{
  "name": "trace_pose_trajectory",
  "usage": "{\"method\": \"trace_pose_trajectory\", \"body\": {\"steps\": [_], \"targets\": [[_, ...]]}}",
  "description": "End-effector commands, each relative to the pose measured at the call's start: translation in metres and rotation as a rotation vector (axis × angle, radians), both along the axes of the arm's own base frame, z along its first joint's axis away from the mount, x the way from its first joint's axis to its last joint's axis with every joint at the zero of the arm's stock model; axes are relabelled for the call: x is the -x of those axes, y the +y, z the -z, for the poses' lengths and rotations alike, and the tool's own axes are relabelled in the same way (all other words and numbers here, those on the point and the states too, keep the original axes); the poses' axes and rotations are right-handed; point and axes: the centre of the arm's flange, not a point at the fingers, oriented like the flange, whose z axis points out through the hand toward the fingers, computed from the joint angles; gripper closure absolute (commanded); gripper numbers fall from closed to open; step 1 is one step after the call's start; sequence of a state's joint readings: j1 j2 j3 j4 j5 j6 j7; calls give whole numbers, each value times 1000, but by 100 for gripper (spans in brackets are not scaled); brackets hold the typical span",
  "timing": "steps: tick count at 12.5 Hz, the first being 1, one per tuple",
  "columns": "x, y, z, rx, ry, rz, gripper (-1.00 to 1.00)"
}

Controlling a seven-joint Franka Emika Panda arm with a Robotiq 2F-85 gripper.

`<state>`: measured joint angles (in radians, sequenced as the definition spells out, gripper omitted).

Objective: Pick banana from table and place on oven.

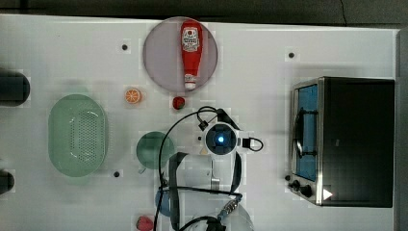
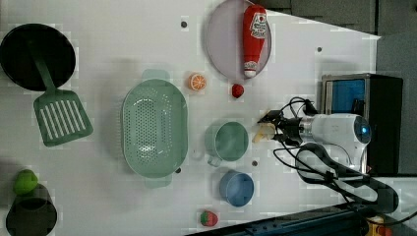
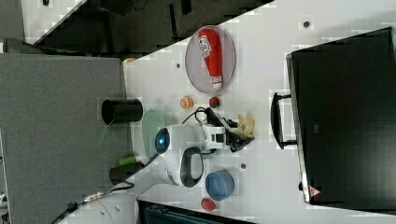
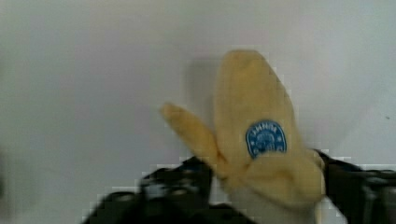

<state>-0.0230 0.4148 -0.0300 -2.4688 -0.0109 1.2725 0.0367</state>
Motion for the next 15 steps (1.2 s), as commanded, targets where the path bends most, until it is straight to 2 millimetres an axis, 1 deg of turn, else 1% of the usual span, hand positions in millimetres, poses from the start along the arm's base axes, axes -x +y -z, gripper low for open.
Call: {"method": "trace_pose_trajectory", "body": {"steps": [1,2,3,5,6,7,8,9,11,13,15], "targets": [[-17,1,-27,7,-44,-32,6],[-18,1,-31,6,-52,-34,28],[-19,2,-35,6,-59,-34,43],[-18,2,-41,6,-66,-34,43],[-22,2,-52,6,-89,-30,43],[-29,2,-72,7,-124,-30,43],[-35,2,-99,8,-155,-29,43],[-38,1,-131,7,-164,-27,43],[-37,1,-201,4,-129,-23,43],[-32,-3,-280,0,-102,-15,43],[-22,-13,-347,-7,-59,7,43]]}}
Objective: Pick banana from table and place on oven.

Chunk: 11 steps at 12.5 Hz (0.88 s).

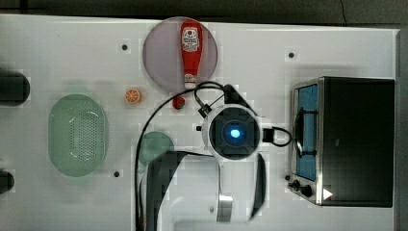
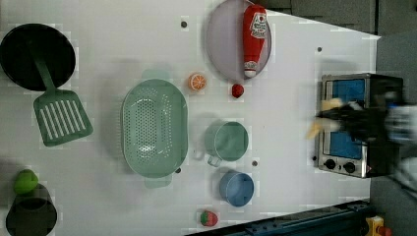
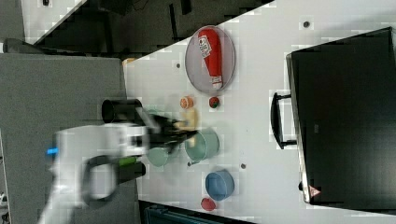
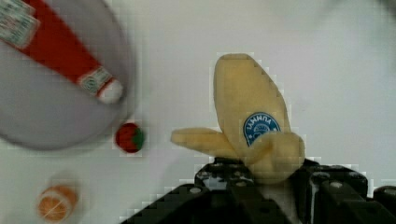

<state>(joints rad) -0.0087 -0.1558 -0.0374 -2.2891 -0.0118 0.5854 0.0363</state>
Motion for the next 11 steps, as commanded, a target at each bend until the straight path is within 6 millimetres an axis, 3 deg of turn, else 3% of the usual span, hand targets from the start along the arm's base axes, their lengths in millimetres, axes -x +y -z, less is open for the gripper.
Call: {"method": "trace_pose_trajectory", "body": {"steps": [1,3,5,8,11], "targets": [[10,-24,-83,-4,22,26,43],[12,-51,-123,-6,25,58,43],[13,-93,-141,-15,22,112,43],[19,-174,-125,1,35,82,43],[21,-257,-90,56,-4,-28,43]]}}
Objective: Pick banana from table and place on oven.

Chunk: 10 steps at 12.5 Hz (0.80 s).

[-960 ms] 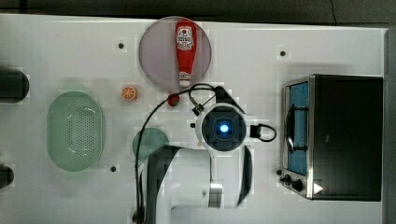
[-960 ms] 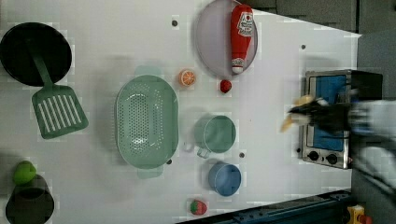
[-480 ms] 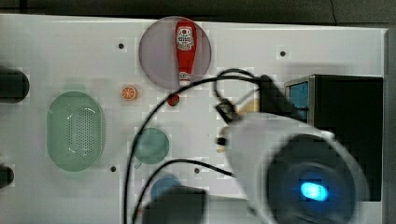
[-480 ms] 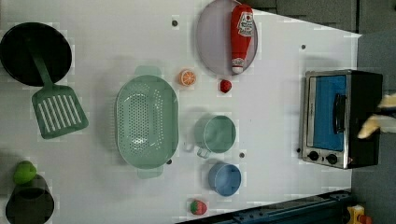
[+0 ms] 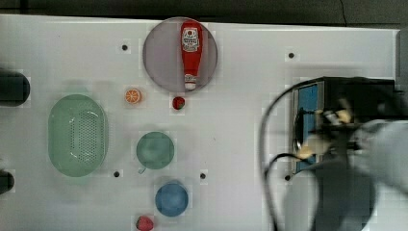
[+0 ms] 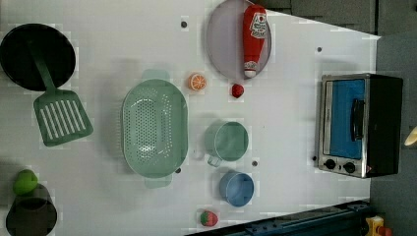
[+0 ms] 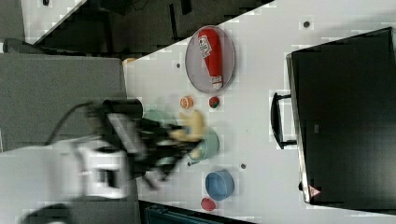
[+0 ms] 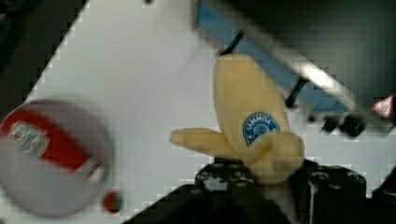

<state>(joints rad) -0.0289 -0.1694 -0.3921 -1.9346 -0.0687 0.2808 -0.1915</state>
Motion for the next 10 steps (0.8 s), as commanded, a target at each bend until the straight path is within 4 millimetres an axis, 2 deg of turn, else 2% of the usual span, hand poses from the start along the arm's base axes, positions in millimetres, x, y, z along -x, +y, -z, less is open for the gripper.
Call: {"method": "trace_pose_trajectory", "body": {"steps": [1,3,6,7,10], "targets": [[-2,-76,65,69,40,-208,43],[-2,-113,93,121,59,-269,43],[-9,-138,118,150,112,-351,43],[-10,-142,126,143,128,-375,33],[-10,-149,137,147,135,-390,-32]]}}
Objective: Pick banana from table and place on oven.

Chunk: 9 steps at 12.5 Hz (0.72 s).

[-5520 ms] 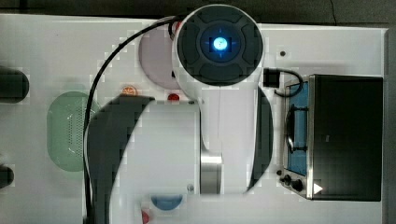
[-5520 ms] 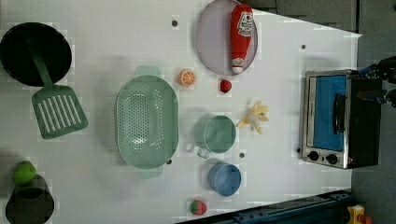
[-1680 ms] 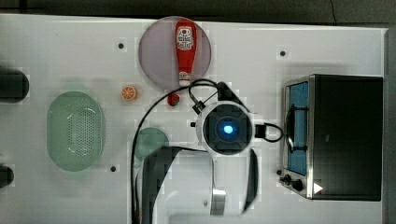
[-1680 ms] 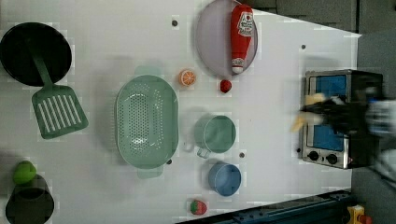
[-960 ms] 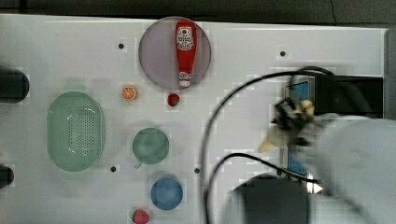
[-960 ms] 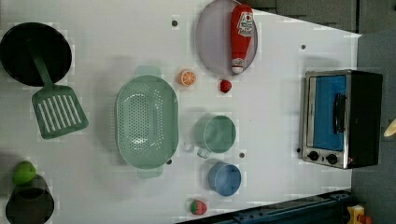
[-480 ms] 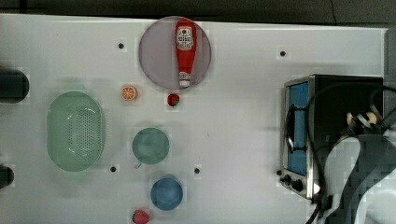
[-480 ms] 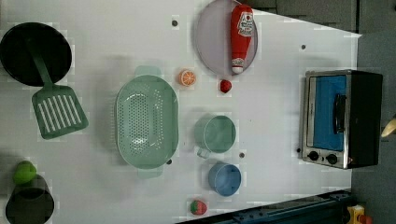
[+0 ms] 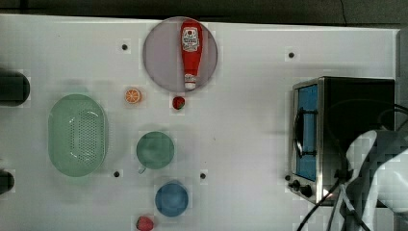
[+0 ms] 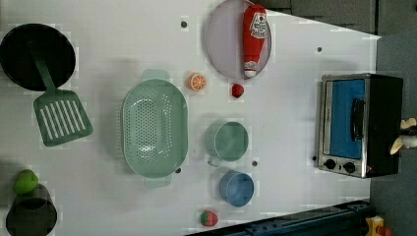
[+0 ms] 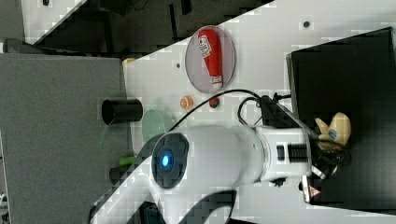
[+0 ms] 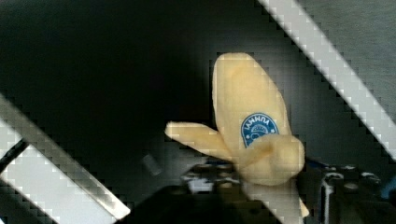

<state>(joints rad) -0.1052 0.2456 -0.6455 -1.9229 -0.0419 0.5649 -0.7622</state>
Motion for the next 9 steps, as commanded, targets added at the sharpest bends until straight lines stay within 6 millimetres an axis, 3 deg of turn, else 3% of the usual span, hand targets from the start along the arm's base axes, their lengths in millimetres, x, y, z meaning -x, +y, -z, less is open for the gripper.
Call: {"method": "trace_pose_trajectory", "body": {"steps": [1,3,5,7,9], "targets": [[-28,24,-32,16,-61,-146,-54],[-28,25,-37,19,-68,-148,-98],[-33,37,-59,20,-97,-175,-100],[-39,70,-90,-11,-114,-210,-100],[-47,122,-120,-57,-134,-150,-100]]}}
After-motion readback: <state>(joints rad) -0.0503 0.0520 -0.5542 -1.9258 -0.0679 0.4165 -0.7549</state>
